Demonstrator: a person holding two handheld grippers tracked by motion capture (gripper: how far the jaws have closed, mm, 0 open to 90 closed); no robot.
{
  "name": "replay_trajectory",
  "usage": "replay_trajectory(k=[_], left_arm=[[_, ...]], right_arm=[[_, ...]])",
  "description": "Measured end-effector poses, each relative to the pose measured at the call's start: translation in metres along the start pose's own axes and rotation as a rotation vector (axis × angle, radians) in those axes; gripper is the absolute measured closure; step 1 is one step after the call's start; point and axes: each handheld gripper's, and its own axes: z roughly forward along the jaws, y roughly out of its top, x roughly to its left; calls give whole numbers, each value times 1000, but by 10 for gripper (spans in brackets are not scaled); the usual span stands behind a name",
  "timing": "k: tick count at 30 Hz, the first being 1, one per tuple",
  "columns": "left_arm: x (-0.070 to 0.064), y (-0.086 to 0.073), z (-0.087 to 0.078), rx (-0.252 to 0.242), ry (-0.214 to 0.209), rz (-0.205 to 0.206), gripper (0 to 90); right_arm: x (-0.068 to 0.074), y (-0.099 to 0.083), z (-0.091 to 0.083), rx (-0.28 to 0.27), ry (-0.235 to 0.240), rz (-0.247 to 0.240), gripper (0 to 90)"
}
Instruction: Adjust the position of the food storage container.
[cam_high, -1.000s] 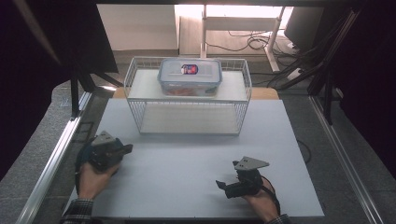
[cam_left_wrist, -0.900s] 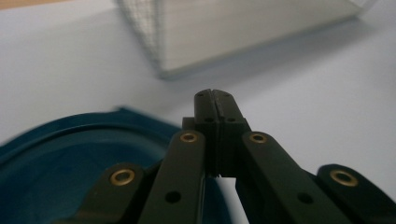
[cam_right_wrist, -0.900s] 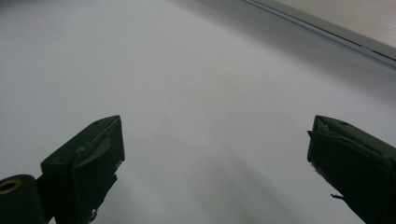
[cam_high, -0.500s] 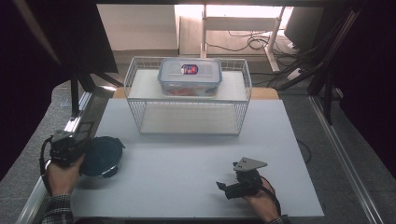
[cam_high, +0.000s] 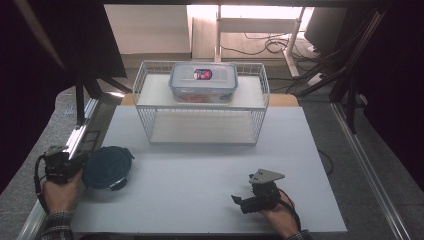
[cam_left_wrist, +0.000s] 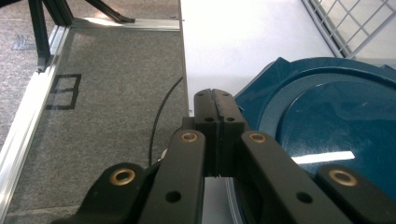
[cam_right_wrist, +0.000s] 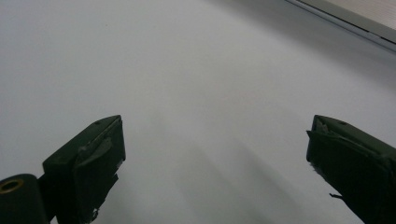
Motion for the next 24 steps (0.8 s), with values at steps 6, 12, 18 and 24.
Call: replay_trajectory(k=[6,12,18,24], left_arm=[[-20,2,6,7,-53,17,900],[-61,6,15,33,-105,71,900],[-96,7,21,51,-151,121,900],[-102,6,22,45,-176,133,900]], right_arm=[[0,0,2,9,-1,-6,47],[1,1,2,9,-1,-6,47],[1,0,2,13,-2,-8,47],[0,0,2,17,-2,-6,47]])
